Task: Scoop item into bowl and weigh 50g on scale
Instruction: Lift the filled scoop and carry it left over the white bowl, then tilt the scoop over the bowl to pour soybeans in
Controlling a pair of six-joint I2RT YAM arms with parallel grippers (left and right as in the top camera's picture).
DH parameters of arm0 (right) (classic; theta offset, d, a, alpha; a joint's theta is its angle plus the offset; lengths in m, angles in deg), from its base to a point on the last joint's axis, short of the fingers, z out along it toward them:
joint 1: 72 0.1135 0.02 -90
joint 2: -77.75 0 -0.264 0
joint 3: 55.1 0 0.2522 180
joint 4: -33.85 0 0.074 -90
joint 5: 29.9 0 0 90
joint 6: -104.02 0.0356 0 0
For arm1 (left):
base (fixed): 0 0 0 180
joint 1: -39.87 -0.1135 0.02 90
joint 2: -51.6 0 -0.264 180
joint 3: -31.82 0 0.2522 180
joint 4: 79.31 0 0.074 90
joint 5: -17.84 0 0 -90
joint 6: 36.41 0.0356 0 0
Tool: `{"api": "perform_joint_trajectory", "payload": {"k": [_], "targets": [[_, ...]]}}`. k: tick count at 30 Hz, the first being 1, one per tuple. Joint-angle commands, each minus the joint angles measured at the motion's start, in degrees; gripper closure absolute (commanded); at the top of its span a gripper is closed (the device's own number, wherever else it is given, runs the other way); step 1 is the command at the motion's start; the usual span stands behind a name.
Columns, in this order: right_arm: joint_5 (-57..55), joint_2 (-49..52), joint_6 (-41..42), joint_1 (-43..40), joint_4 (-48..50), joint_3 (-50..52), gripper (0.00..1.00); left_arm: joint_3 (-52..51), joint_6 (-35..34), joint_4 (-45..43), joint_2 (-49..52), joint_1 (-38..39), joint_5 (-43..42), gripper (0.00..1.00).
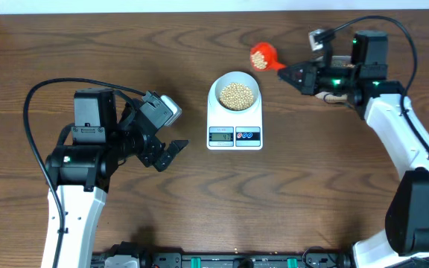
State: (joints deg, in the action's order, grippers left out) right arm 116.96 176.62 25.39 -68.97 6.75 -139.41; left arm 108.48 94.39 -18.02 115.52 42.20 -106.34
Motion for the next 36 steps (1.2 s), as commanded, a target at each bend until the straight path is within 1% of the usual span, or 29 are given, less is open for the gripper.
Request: {"api": "perform_joint_trajectory", "payload": {"k": [1,8,14,19,36], "targets": [[0.48,-1.14,-9.66,2.19,0.26,-0.7,0.99,1.09,0.74,0.02,0.17,-0.28,-0.09,0.02],[0.04,-1.14,-20.79,3.82,-0.81,-0.68,0.99,1.09,0.74,0.02,0.17,-0.28,-0.09,0.03],[-0.22,-1.14,-26.69,4.22,-0.81,-0.68,0.99,1.09,0.74,0.02,0.17,-0.28,-0.09,0.02],[-5.31,-1.14,-26.69,4.22,-0.92,-0.68,0.99,1.09,0.76,0.02,0.17,-0.28,-0.09,0.02],[-5.38,-1.14,-26.71,4.22,-0.98,-0.66,0.99,1.09,0.74,0.02,0.17,-0.28,-0.09,0.02]]}}
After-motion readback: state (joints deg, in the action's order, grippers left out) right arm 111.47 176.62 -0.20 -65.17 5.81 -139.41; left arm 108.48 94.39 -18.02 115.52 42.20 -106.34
